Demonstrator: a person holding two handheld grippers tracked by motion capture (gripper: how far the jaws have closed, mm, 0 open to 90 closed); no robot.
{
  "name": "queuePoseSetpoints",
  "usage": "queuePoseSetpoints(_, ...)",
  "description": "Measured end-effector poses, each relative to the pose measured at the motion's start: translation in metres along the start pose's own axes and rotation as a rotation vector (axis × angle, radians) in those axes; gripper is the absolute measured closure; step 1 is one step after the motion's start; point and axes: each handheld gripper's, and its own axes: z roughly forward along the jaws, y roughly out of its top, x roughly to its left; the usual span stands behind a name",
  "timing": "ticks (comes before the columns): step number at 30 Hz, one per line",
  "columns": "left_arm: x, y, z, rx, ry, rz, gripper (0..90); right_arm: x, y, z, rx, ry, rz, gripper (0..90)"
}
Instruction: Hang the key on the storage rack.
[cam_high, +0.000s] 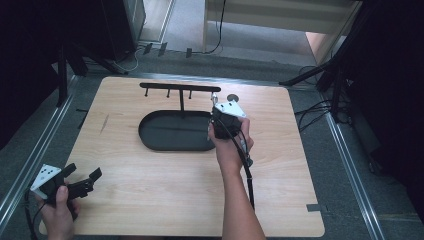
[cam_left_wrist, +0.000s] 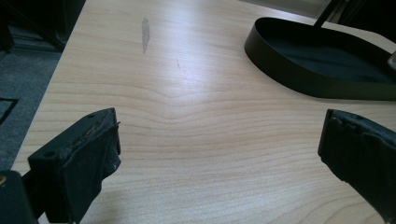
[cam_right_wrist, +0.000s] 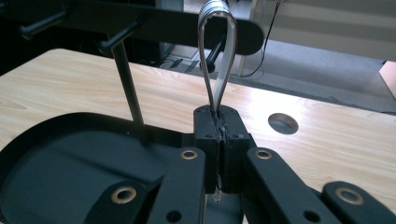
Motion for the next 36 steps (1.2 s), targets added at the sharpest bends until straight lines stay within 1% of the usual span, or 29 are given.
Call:
queuePoseSetpoints(2, 0.000, 0.000, 0.000, 0.000, 0.001, -0.001, 0.0, 0.000, -0.001, 0.002, 0.005, -0.003, -0.002, 88.5)
queuePoseSetpoints(3, 0.000, 0.000, 0.000, 0.000, 0.000, -0.001, 0.0, 0.000, -0.002, 0.006, 0.017, -0.015, 0.010, 88.5)
queuePoseSetpoints(5, 0.000, 0.000, 0.000, -0.001, 0.000, -0.004, 0.0, 0.000, -0.003, 0.007, 0.021, -0.014, 0.020, 88.5)
queuePoseSetpoints(10, 0.000, 0.000, 0.000, -0.001, 0.000, -0.004, 0.0, 0.002, -0.004, 0.010, 0.030, -0.009, 0.015, 88.5)
queuePoseSetpoints(12, 0.000, 0.000, 0.000, -0.001, -0.001, -0.006, 0.0, 0.002, -0.003, 0.010, 0.026, -0.005, 0.022, 88.5)
queuePoseSetpoints(14, 0.000, 0.000, 0.000, -0.001, 0.000, -0.007, 0.0, 0.003, -0.002, 0.012, 0.030, -0.005, 0.015, 88.5)
queuePoseSetpoints(18, 0.000, 0.000, 0.000, -0.001, -0.001, -0.007, 0.0, 0.003, -0.001, 0.014, 0.041, -0.005, 0.023, 88.5)
queuePoseSetpoints(23, 0.001, 0.000, 0.000, -0.001, -0.004, -0.009, 0.0, 0.003, -0.001, 0.022, 0.064, -0.013, 0.027, 88.5)
queuePoseSetpoints(36, 0.001, 0.000, 0.000, 0.000, -0.005, -0.012, 0.0, 0.003, 0.003, 0.033, 0.077, -0.016, 0.049, 88.5)
